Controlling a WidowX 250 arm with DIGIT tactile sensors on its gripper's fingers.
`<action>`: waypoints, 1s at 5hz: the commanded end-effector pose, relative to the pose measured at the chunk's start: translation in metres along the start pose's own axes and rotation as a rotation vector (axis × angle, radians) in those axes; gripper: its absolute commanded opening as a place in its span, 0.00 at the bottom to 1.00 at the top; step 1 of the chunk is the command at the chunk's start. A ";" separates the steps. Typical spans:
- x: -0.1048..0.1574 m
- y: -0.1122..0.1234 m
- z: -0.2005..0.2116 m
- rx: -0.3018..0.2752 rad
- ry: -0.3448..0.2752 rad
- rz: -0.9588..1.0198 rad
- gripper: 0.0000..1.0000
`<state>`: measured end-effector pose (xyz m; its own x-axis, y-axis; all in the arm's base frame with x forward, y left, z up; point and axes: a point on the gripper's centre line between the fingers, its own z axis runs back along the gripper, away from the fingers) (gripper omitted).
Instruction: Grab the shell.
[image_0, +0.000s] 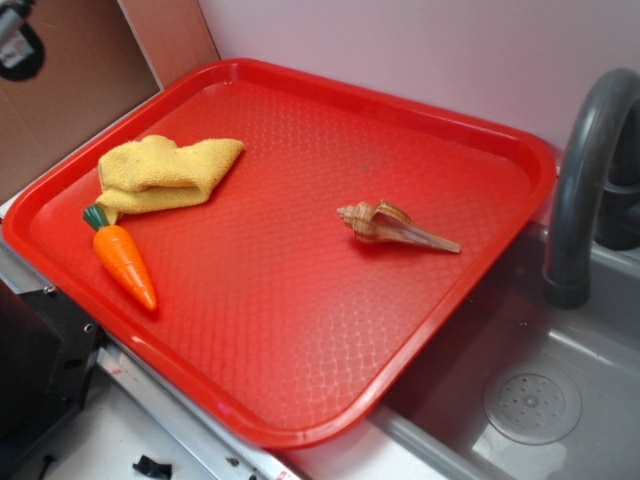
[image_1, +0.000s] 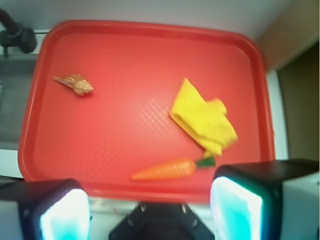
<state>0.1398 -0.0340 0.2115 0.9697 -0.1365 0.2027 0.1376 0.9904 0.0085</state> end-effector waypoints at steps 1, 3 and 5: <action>0.046 -0.031 -0.042 -0.091 -0.059 -0.344 1.00; 0.085 -0.069 -0.094 -0.106 -0.099 -0.532 1.00; 0.098 -0.096 -0.146 -0.125 -0.036 -0.659 1.00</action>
<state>0.2493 -0.1315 0.0707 0.6916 -0.7034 0.1641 0.7110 0.7030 0.0171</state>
